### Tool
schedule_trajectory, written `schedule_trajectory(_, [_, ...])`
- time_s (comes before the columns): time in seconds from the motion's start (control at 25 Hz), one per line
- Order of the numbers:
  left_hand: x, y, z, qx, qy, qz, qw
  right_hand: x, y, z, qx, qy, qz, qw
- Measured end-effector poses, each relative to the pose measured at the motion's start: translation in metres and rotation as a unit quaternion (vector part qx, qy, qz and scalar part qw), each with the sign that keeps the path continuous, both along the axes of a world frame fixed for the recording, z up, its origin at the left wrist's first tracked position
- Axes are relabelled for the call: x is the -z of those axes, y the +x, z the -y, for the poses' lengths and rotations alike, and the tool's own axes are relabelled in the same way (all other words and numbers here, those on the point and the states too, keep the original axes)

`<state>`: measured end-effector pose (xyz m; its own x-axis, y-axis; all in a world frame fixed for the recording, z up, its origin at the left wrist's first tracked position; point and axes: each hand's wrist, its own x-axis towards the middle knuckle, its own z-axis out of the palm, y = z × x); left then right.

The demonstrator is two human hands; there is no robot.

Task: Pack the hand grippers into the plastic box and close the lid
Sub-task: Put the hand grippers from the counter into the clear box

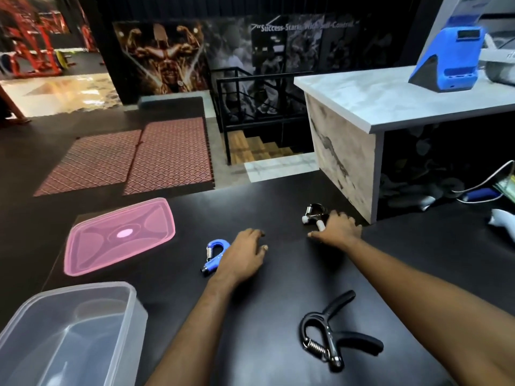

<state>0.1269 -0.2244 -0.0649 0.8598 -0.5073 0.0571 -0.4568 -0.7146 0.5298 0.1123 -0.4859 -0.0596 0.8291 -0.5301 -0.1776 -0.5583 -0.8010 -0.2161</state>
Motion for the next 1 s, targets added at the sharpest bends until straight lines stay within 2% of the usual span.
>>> schedule_trajectory(0.16, [0.003,0.014,0.002,-0.009,0.0,-0.005,1.0,0.002,0.011,0.009,0.033,-0.027,-0.016,0.999])
schedule_trajectory(0.32, [-0.008,0.013,-0.008,-0.044,-0.014,0.011,0.999,-0.006,0.022,-0.001,0.012,-0.029,0.016,0.999])
schedule_trajectory(0.6, [-0.039,-0.035,-0.061,-0.162,-0.034,0.064,0.984,-0.041,0.025,-0.06,-0.13,-0.003,0.113,0.985])
schedule_trajectory(0.76, [-0.053,-0.083,-0.104,-0.235,-0.015,0.082,0.968,-0.058,0.017,-0.112,-0.232,0.014,0.166,0.958])
schedule_trajectory(1.0, [-0.07,-0.149,-0.184,-0.358,0.008,0.099,0.929,-0.079,-0.006,-0.211,-0.345,0.06,0.194,0.916])
